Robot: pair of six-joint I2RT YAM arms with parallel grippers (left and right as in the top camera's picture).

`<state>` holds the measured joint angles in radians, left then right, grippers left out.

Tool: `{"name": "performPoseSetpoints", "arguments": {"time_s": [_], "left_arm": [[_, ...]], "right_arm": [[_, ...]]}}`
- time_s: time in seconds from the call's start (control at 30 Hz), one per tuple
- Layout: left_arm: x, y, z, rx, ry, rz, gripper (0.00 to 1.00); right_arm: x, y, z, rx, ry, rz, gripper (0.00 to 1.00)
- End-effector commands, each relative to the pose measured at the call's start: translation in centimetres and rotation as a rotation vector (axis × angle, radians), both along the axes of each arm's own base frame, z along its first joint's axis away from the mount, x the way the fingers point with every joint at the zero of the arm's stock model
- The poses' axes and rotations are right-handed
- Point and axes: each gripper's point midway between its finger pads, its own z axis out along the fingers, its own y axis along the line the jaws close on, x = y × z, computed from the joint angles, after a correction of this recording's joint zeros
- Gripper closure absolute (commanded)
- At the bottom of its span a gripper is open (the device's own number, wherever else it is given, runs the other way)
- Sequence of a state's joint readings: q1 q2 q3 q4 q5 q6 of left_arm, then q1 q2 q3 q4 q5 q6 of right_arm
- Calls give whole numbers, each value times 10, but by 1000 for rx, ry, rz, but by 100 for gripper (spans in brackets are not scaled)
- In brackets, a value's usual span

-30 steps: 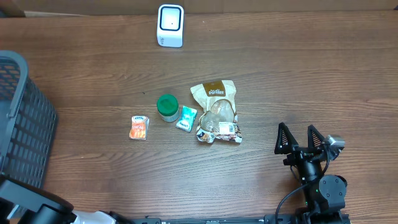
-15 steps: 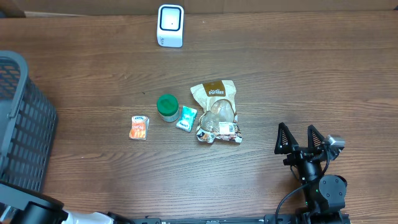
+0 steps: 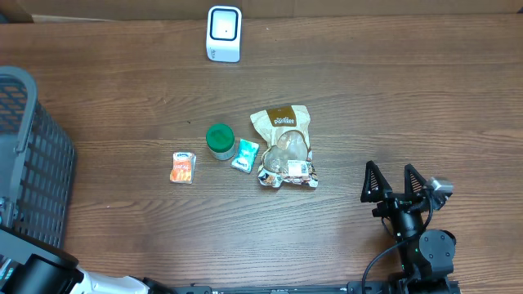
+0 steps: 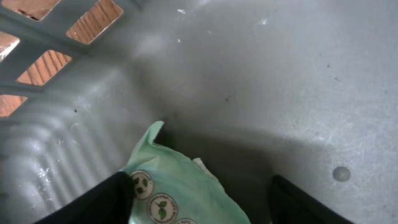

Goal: Scan the item barcode
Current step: 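Reach the left gripper into the basket toward the mint-green wipes pack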

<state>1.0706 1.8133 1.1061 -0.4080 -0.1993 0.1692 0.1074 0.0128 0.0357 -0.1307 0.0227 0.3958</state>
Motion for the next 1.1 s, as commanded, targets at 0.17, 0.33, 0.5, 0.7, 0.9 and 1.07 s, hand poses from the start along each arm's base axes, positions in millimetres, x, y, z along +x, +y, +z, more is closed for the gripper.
{"name": "performPoseSetpoints", "arguments": {"time_s": [0.17, 0.33, 0.5, 0.7, 0.9, 1.07], "left_arm": [[0, -13, -18, -66, 41, -49, 96], [2, -21, -21, -101, 29, -57, 96], [6, -16, -2, -101, -11, 1, 96], [31, 1, 48, -97, -148, 66, 96], [29, -9, 42, -154, -183, 162, 96], [17, -30, 7, -222, -136, 172, 48]], "right_arm": [[0, 2, 0, -3, -8, 10, 0], [0, 2, 0, -3, -8, 10, 0], [0, 2, 0, -3, -8, 10, 0], [0, 2, 0, -3, -8, 10, 0], [0, 2, 0, -3, -8, 10, 0], [0, 2, 0, -3, -8, 10, 0]]}}
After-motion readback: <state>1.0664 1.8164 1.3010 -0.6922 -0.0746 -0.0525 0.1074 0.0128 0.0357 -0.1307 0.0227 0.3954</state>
